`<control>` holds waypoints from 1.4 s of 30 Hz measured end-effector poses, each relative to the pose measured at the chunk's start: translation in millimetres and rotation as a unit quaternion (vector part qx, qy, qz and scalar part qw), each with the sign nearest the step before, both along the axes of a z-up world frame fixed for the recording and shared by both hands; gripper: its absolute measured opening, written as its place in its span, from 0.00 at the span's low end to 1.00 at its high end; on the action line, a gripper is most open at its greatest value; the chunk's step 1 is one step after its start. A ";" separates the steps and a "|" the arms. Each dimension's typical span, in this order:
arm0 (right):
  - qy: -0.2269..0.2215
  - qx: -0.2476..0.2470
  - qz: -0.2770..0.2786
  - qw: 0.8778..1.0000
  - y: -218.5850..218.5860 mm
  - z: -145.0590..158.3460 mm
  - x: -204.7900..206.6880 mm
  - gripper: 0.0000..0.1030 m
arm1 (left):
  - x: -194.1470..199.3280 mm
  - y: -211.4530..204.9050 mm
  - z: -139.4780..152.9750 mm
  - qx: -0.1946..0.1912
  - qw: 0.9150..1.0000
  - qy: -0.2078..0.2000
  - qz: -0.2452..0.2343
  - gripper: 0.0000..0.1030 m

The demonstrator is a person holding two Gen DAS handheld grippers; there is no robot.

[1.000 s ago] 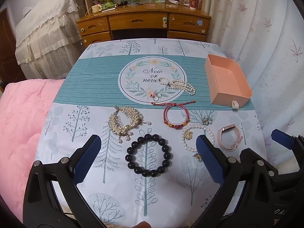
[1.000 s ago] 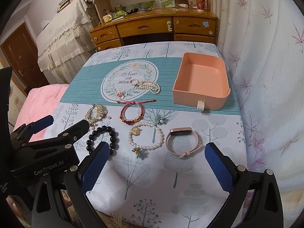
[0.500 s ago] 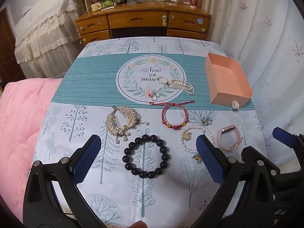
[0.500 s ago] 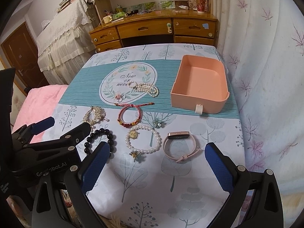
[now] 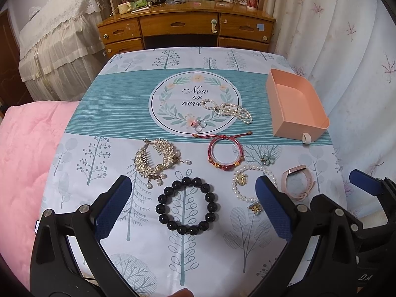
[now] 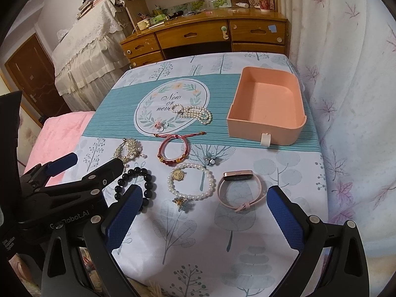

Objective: Organize jewelry

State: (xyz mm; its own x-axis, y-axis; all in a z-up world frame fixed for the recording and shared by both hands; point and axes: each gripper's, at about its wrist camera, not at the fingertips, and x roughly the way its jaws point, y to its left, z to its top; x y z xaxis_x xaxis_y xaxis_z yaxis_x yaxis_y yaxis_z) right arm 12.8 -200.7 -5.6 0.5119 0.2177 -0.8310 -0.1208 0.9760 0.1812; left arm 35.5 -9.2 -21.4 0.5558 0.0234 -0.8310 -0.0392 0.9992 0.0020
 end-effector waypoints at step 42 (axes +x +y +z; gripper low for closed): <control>0.056 -0.065 -0.016 0.996 -49.8 -61.5 52.6 0.45 | 81.9 -4.6 -61.1 -0.014 0.989 0.090 -0.115 0.76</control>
State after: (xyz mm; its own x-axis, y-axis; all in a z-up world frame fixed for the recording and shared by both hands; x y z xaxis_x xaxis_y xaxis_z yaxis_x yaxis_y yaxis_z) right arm 65.5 -250.5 -67.1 0.4194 0.0886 -0.9035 -0.0749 0.9952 0.0628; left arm 117.4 -13.8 -82.6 0.3859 -0.1104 -0.9159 0.1869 0.9816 -0.0395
